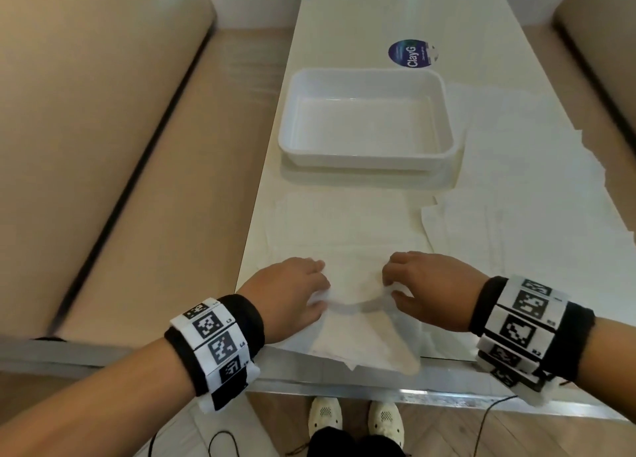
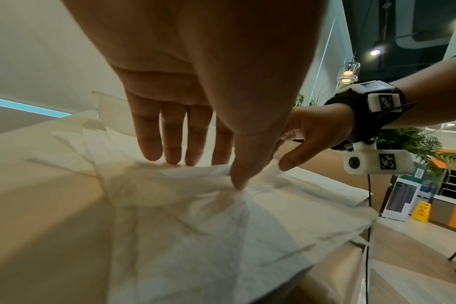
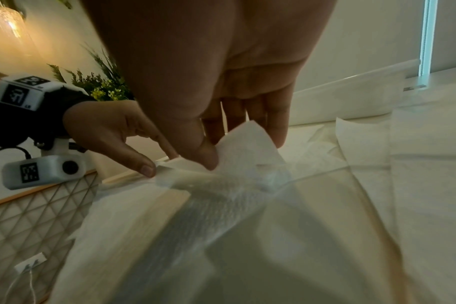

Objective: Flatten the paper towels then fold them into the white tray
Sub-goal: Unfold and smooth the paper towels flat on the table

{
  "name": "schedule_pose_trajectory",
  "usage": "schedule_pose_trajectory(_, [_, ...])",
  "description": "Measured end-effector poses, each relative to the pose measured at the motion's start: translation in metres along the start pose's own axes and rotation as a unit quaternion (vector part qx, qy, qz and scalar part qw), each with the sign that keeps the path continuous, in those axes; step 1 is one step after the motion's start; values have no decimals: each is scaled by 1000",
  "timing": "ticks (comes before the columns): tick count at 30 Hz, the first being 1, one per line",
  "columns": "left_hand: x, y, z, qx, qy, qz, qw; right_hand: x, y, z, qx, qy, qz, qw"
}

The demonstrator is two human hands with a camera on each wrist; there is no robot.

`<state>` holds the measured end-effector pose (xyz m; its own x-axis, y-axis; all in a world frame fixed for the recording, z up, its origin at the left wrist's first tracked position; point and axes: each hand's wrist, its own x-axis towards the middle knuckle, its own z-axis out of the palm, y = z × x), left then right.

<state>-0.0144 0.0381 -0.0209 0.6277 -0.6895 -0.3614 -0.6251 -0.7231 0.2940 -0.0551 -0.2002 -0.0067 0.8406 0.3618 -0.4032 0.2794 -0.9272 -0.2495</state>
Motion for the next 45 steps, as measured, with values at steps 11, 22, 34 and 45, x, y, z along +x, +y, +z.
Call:
schedule_pose_trajectory(11, [-10,-5,-21,-109,35,-26,993,-12,3,-9,91,28,-12,995])
schedule_pose_trajectory(22, [31,-28,-67,-99,97,-68,988,30,22,-56,54,84,52,994])
schedule_pose_trajectory(34, [38,-30,-55,-45,81,37,995,89,34,-77,9,86,132,987])
schedule_pose_trajectory(45, [35,-25,-34,18,-38,33,999,79,17,-66,-41,158,77,984])
